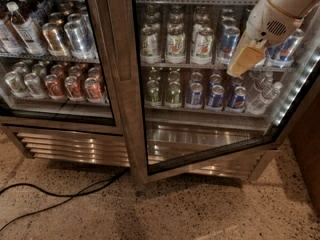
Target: Close right fridge door
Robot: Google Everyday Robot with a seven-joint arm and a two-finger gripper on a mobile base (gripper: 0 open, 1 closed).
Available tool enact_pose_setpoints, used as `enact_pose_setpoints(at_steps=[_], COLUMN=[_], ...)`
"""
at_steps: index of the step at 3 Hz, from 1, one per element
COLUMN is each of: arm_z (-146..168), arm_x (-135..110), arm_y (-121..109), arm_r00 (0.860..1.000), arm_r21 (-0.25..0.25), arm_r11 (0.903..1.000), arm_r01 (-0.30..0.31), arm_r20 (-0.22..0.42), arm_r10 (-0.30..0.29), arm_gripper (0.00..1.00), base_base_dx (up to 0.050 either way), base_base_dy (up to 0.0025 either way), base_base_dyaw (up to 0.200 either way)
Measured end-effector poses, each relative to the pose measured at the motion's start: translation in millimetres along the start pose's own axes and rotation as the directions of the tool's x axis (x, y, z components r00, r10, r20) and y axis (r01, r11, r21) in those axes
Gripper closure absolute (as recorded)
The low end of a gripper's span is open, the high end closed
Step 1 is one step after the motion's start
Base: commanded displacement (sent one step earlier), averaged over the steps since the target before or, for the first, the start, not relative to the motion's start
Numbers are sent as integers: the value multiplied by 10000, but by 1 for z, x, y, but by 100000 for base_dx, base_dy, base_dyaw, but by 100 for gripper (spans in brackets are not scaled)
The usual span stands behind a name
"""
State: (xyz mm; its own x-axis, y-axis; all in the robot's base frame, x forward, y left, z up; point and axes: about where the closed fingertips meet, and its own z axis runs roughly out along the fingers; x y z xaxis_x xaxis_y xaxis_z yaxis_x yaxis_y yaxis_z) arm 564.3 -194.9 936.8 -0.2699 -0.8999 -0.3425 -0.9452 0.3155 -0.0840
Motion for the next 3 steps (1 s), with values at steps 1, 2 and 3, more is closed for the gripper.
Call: enact_pose_setpoints(at_steps=[1, 2, 3], arm_z=[0, 0, 0], arm_x=[0, 0, 0], arm_y=[0, 0, 0], arm_r00=[10000, 10000, 10000], arm_r21=[0, 0, 0], arm_r11=[10000, 10000, 10000], arm_r01=[0, 0, 0], arm_r20=[0, 0, 0], arm_r10=[0, 0, 0], arm_gripper=[100, 100, 100], base_base_dx=[4988, 4992, 5004], base_base_dy=[4, 0, -3], base_base_dyaw=[-142, -67, 62])
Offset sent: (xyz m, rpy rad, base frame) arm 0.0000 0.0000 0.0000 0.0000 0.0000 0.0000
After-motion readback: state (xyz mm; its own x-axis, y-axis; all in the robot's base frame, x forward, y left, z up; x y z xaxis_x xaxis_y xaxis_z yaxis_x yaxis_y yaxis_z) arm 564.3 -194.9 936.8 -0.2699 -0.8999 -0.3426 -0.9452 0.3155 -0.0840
